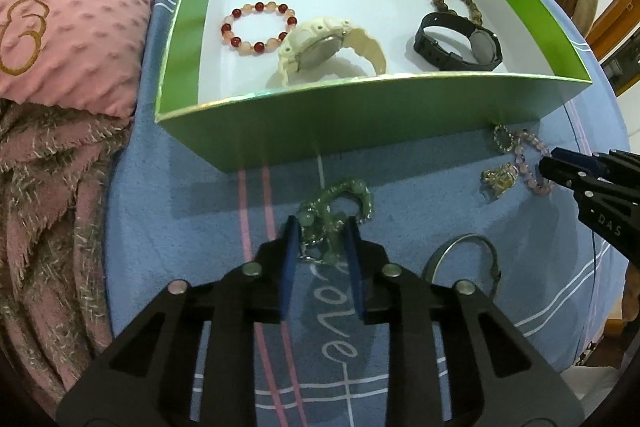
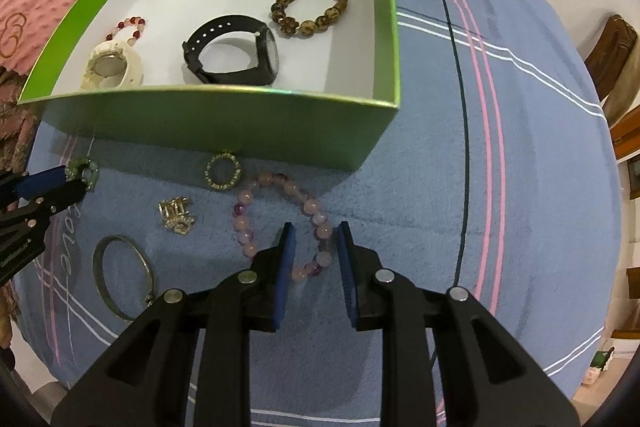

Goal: Organize jewelry
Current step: 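Grasp the green jade bracelet with the left tool while the right tool reaches the pink bead bracelet, then close the right tool on the pink bead bracelet while the left tool holds the jade bracelet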

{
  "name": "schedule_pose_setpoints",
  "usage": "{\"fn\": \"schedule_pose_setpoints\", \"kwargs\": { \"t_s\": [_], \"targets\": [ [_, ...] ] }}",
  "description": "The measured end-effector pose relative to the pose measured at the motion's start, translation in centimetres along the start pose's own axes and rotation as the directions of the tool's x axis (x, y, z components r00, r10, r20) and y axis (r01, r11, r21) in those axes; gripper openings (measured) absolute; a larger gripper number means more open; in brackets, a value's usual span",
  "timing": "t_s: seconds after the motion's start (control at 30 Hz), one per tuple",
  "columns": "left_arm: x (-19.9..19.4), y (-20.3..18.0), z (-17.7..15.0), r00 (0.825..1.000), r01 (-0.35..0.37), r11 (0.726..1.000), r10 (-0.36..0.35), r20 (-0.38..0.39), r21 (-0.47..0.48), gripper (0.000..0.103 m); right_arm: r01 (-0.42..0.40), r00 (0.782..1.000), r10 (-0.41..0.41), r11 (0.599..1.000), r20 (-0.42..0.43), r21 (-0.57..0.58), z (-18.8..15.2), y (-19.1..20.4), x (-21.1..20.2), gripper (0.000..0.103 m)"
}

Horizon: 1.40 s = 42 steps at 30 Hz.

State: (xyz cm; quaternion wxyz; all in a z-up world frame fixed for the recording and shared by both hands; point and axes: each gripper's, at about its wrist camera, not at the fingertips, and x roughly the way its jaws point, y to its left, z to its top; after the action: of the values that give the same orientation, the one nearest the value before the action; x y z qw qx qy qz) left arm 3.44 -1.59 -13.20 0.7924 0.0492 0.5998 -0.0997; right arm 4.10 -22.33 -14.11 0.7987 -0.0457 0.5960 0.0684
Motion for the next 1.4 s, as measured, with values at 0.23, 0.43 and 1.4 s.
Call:
{"fn": "schedule_pose_setpoints", "kwargs": {
  "t_s": [0.23,0.43,1.4],
  "targets": [
    [-0.9,0.5,-0.8,0.999,0.03,0.999,-0.029,0.013,-0.019,0.018,-0.03,1.0,0.03,1.0,-0.006,-0.006,-1.0,0.6,-0.5,0.011],
    [-4.2,1.7,-2.2,0.996,0.058,0.997,-0.054,0.068,-0.056,0.018,-0.052,0.998,0.052,0.998,0.027,0.021,-1.6,-0.2,-2.7,0.011],
    [-7.0,0.0,-3.1,0.992,0.083,0.996,-0.08,0.1,-0.033,0.018,-0.048,0.999,0.048,0.999,-0.019,0.012,-1.9,-0.5,-0.5,0.025]
  ]
}}
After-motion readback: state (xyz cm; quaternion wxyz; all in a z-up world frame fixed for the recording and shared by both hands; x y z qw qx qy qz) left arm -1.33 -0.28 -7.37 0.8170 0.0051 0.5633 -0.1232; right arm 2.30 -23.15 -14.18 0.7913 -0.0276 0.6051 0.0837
